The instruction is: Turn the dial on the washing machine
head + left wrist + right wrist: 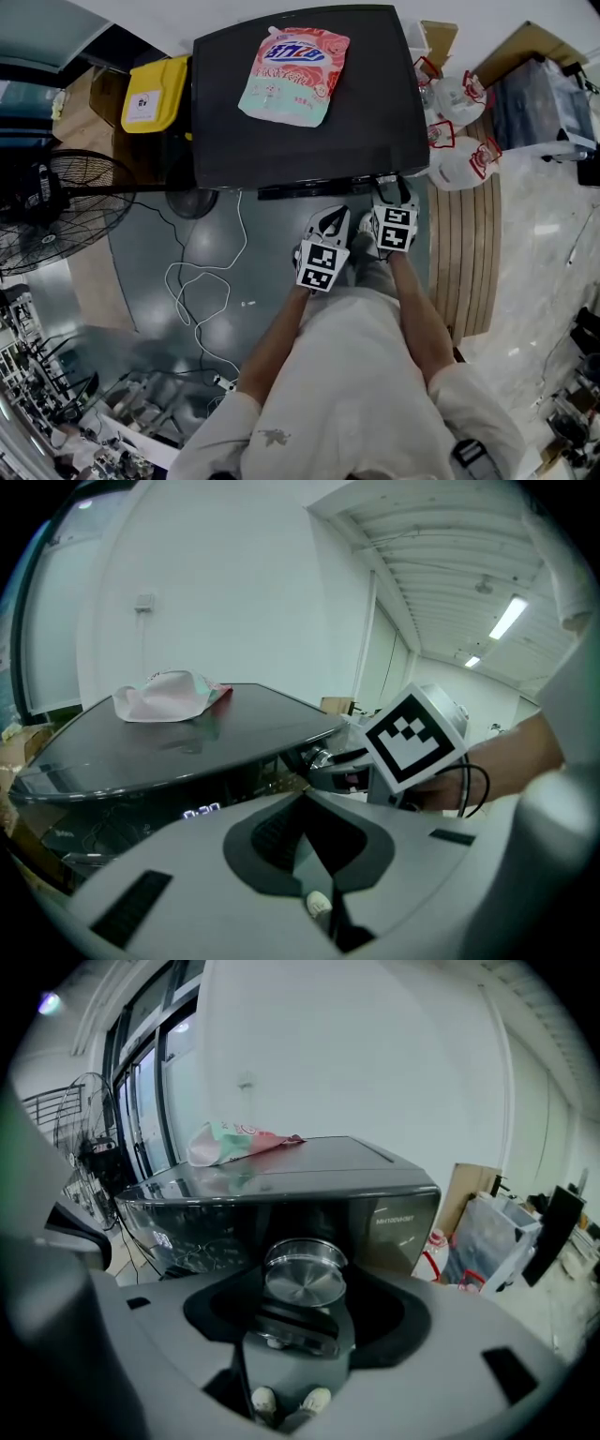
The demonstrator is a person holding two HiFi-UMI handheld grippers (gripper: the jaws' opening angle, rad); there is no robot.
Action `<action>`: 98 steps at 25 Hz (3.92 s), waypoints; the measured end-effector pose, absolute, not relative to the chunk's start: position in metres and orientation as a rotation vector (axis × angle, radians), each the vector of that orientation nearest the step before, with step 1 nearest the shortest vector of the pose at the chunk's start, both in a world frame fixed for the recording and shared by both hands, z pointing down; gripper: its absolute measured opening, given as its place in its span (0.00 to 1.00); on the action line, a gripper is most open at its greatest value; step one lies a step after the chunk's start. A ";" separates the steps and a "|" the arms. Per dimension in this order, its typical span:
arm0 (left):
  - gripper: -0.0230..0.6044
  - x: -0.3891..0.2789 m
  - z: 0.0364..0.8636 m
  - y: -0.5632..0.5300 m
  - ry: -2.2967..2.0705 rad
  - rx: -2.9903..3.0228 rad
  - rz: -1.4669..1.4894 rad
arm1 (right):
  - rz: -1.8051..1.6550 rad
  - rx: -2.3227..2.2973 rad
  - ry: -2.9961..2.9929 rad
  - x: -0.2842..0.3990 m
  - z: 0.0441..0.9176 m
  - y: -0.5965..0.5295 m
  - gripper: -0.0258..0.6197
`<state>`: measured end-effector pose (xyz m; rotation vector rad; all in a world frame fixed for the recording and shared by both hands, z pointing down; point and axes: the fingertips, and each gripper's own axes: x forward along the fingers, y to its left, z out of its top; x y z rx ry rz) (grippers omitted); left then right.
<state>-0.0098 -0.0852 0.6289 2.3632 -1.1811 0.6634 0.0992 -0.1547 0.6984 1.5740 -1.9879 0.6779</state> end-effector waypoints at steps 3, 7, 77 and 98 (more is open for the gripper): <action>0.06 -0.012 0.627 -0.082 -1.185 2.368 0.652 | 0.690 1.575 -1.987 0.099 0.699 -0.154 0.47; 0.06 -0.013 0.624 -0.078 -1.187 2.381 0.634 | 0.733 1.579 -2.008 0.099 0.699 -0.155 0.47; 0.06 -0.007 0.629 -0.073 -1.197 2.421 0.591 | 1.848 1.687 -2.184 0.099 0.698 -0.153 0.47; 0.06 -0.003 0.634 -0.072 -1.173 2.425 0.613 | 1.369 1.641 -2.210 0.099 0.693 -0.155 0.55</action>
